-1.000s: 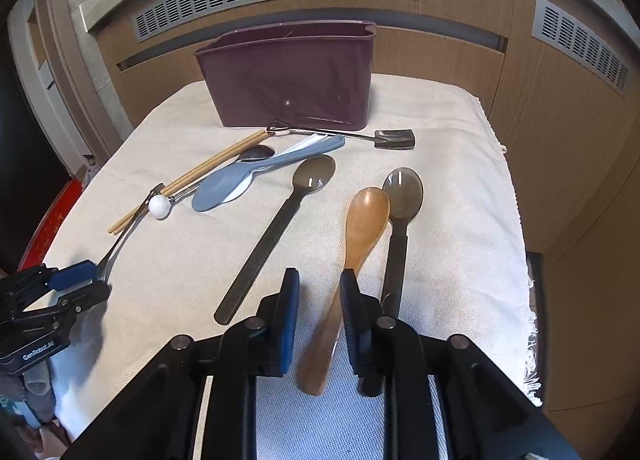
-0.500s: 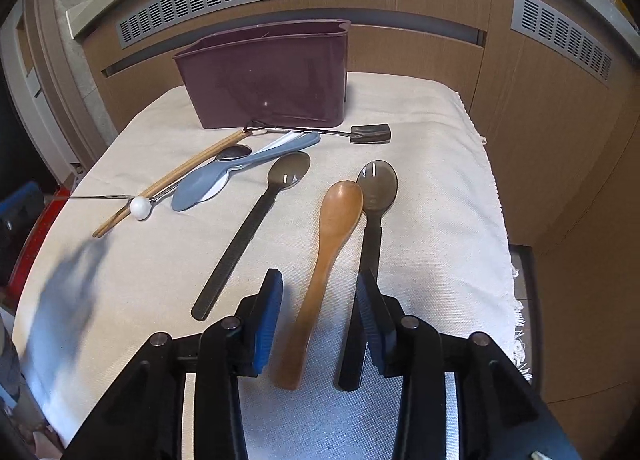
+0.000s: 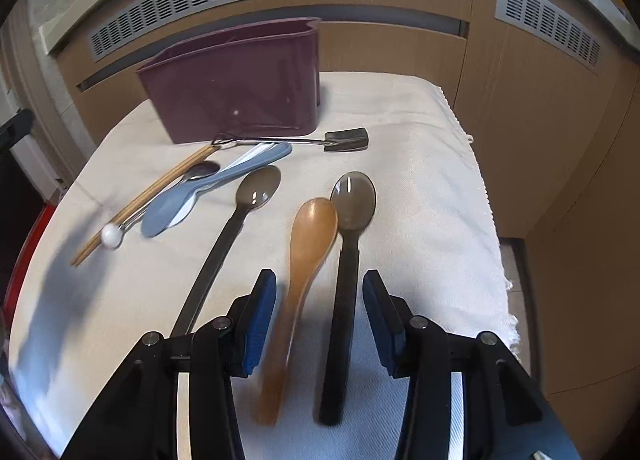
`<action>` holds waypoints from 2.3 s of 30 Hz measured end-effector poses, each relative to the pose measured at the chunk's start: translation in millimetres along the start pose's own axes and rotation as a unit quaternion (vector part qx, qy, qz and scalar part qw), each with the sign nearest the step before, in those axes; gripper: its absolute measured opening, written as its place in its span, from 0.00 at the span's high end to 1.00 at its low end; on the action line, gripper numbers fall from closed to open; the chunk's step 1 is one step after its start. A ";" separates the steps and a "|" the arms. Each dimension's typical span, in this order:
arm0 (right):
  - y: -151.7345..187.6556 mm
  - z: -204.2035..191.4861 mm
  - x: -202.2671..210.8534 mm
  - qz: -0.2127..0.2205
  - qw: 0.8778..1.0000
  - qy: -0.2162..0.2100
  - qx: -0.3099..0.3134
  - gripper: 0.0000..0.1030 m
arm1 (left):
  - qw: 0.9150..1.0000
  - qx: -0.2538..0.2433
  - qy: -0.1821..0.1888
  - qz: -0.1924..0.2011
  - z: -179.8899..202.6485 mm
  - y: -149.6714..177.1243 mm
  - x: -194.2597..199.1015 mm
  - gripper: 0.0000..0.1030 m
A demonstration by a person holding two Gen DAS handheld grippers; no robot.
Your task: Organize utensils
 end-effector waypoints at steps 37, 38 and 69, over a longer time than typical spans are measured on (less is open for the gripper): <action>-64.2 11.2 73.4 0.123 0.992 -0.014 0.038 0.91 | 0.998 0.004 0.028 0.048 18.3 -61.7 31.4 0.72; -58.4 11.9 61.0 0.105 0.994 -0.013 0.041 0.91 | 0.999 0.007 0.027 0.046 17.0 -59.3 29.2 0.72; -75.3 -0.4 79.3 0.178 0.984 -0.021 0.019 0.77 | 0.998 0.054 0.032 0.002 -1.9 -26.3 9.1 0.72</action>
Point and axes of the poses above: each gripper's, at about its wrist camera, not at the fingertips, and x roughly against the way its jaws point, z to its right, y to its underside, the point moved 6 cm from there along -x, roughly the way its jaws point, and after that the axes turned 6 degrees about z, right-handed, at the moved point
